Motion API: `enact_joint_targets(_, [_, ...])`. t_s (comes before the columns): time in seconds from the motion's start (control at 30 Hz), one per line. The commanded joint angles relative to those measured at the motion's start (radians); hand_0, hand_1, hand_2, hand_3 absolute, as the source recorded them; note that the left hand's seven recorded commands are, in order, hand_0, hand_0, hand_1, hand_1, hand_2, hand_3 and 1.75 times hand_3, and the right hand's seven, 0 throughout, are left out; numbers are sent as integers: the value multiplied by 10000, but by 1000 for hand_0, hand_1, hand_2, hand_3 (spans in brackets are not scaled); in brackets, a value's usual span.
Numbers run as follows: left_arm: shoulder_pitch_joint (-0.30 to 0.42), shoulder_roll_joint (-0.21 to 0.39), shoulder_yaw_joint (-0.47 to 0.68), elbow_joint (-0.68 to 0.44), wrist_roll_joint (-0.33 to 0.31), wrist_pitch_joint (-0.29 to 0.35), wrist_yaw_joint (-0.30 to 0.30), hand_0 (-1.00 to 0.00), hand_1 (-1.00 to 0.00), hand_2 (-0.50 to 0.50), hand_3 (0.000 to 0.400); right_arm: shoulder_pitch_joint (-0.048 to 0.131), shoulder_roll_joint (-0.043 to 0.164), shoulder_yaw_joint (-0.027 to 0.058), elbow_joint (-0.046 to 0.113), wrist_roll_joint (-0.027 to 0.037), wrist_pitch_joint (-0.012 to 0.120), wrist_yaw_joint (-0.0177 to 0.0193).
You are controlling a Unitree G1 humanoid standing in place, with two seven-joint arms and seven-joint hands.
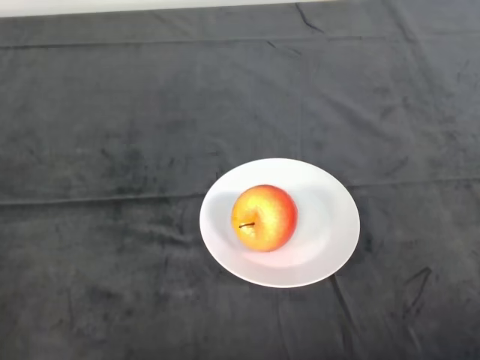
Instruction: Move the apple to the plate
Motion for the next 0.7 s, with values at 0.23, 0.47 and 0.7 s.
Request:
enact_joint_targets(0.23, [-32, 740, 473, 476, -211, -275, 275, 0, 0, 0, 0, -476, -186, 112, -361, 37, -40, 148])
enact_joint_targets(0.47, [-81, 680, 502, 482, -191, -245, 396, 0, 0, 0, 0, -476, -186, 112, -360, 37, -40, 148])
enact_joint_targets(0.7, [-85, 639, 498, 399, -184, -194, 441, 0, 0, 0, 0, -476, -185, 112, -360, 37, -39, 148])
